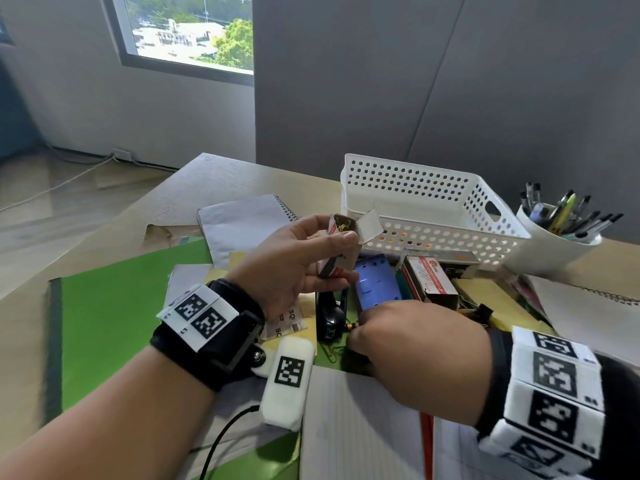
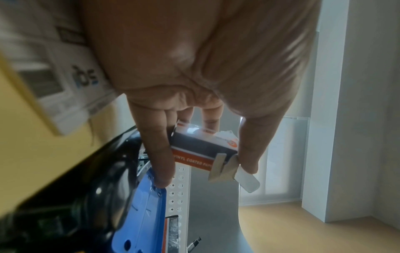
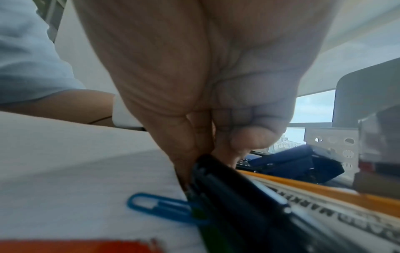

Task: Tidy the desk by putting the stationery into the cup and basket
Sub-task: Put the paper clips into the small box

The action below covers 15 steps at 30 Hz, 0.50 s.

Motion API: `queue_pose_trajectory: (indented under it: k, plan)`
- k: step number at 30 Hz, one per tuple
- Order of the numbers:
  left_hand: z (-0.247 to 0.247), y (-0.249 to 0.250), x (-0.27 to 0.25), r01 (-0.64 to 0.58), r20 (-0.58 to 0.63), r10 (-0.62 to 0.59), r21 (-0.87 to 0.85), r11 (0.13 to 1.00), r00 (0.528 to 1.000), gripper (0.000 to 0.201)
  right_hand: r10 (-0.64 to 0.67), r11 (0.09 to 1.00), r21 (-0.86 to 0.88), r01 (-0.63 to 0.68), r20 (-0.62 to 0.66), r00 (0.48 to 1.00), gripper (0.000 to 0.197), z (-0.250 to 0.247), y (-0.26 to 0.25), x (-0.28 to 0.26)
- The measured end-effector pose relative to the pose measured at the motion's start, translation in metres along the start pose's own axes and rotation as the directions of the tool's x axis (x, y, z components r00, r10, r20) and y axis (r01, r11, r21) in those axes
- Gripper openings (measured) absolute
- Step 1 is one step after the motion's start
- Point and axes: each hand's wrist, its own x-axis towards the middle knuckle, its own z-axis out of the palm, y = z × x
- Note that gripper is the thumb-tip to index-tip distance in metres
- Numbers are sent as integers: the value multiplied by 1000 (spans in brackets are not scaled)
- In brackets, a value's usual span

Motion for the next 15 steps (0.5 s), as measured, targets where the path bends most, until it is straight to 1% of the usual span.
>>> queue_pose_trajectory:
  k: [3,6,8,11,13,15]
  plan:
    - [0,0,0,1,4,-1,6,1000,1000,43,-56,998,35,57,-20,998,26,-2,1,2]
    - [-1,0,1,-2,12,2,10,1000,1000,42,-41,996,78,46,-53,998,34,-4,6,3]
    - [-1,0,1,1,11,-1,11,1000,1000,39,-56,996,72,60,-56,997,40,-3,6,4]
    - [0,-1,1,6,11,-6,8,1000,1000,42,-117,993,7,117,-46,992,40,-3,6,6]
    - [-1,-1,1,5,12,-5,10,1000,1000,46,-144,989,18,145,-49,988,37,-4,8,6]
    - [-1,-1,1,4,16,-4,9,1000,1000,45,-142,988,42,146,-80,987,31,-5,6,5]
